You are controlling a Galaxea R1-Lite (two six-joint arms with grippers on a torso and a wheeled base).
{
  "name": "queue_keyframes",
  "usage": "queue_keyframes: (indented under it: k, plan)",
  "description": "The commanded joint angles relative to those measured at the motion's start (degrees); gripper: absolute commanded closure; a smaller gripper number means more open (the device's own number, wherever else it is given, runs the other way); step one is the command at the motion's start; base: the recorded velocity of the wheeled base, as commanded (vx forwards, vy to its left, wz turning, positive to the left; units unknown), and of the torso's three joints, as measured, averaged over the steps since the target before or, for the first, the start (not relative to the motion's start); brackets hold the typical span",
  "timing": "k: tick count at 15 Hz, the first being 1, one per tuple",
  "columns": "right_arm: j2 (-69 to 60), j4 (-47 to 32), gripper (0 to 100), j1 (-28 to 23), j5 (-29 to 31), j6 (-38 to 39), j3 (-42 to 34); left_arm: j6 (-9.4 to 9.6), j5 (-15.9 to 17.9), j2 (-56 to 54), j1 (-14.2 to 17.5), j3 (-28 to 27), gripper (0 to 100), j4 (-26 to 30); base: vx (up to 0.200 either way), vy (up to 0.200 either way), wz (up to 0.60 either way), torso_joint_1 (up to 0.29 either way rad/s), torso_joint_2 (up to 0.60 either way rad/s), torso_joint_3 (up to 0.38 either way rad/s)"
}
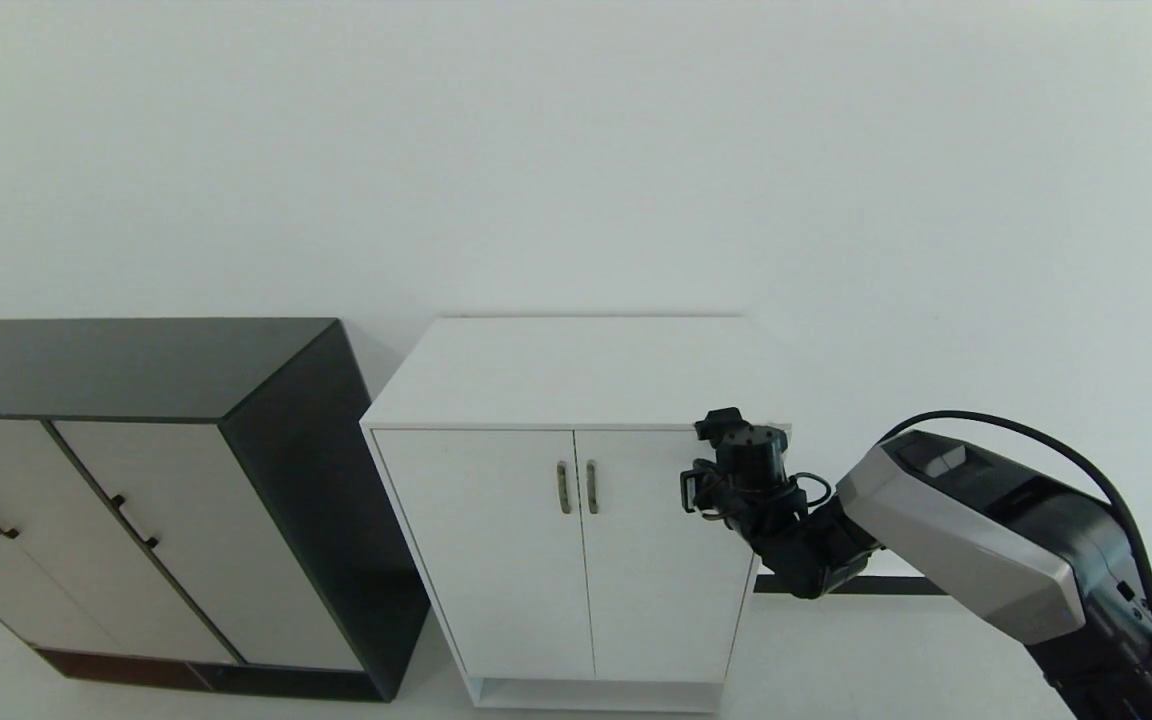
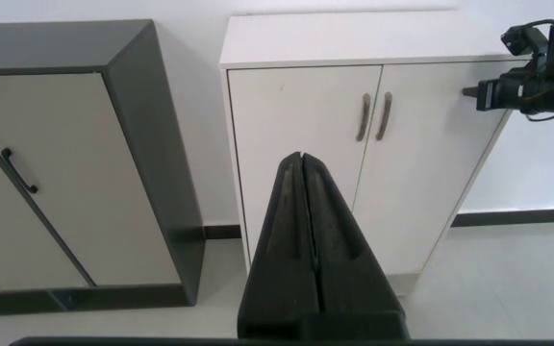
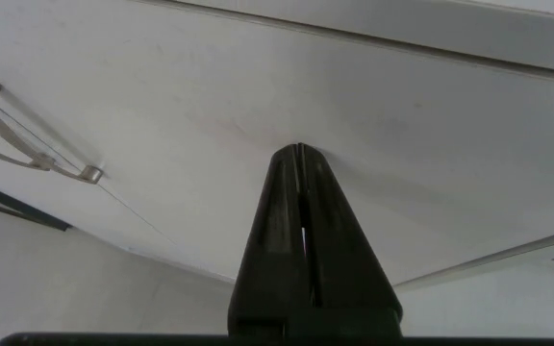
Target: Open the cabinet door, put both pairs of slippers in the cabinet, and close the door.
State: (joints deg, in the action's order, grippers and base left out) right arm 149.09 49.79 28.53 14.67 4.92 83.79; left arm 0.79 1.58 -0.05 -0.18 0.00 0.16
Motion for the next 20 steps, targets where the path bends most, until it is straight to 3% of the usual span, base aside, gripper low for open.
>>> queue_keyframes:
  k: [1, 5, 10, 16, 18, 19, 20]
  plan:
    - [0.85, 0.14, 100, -0.14, 0.01, 0.0, 0.94, 0.09, 0.0, 0.05, 0.01, 0.0, 100, 0.02, 0.0, 0.0, 0.0, 0.0, 0.0, 0.0]
    - [0.67, 0.14, 100, -0.05, 0.1, 0.08, 0.33, 0.0, 0.0, 0.05, 0.01, 0.0, 100, 0.02, 0.0, 0.0, 0.0, 0.0, 0.0, 0.0]
    - [-4.51, 2.77, 100, 0.04, 0.98, 0.17, -8.2, 0.0, 0.0, 0.05, 0.01, 0.0, 100, 0.02, 0.0, 0.0, 0.0, 0.0, 0.0, 0.0]
    - [-24.9, 8.57, 100, -0.31, 11.53, 0.17, -35.18, -0.09, 0.0, 0.05, 0.01, 0.0, 100, 0.02, 0.0, 0.0, 0.0, 0.0, 0.0, 0.0]
    - [-34.31, 10.86, 100, -0.31, 11.79, 0.08, -46.52, -0.09, 0.0, 0.05, 0.01, 0.0, 100, 0.02, 0.0, 0.0, 0.0, 0.0, 0.0, 0.0]
    - [-35.8, 11.12, 100, -0.31, 11.88, 0.08, -48.19, -0.09, 0.0, 0.05, 0.01, 0.0, 100, 0.02, 0.0, 0.0, 0.0, 0.0, 0.0, 0.0]
    - [-43.71, 12.18, 100, -0.31, 14.16, 0.44, -58.12, -0.09, 0.0, 0.05, 0.01, 0.0, 100, 0.02, 0.0, 0.0, 0.0, 0.0, 0.0, 0.0]
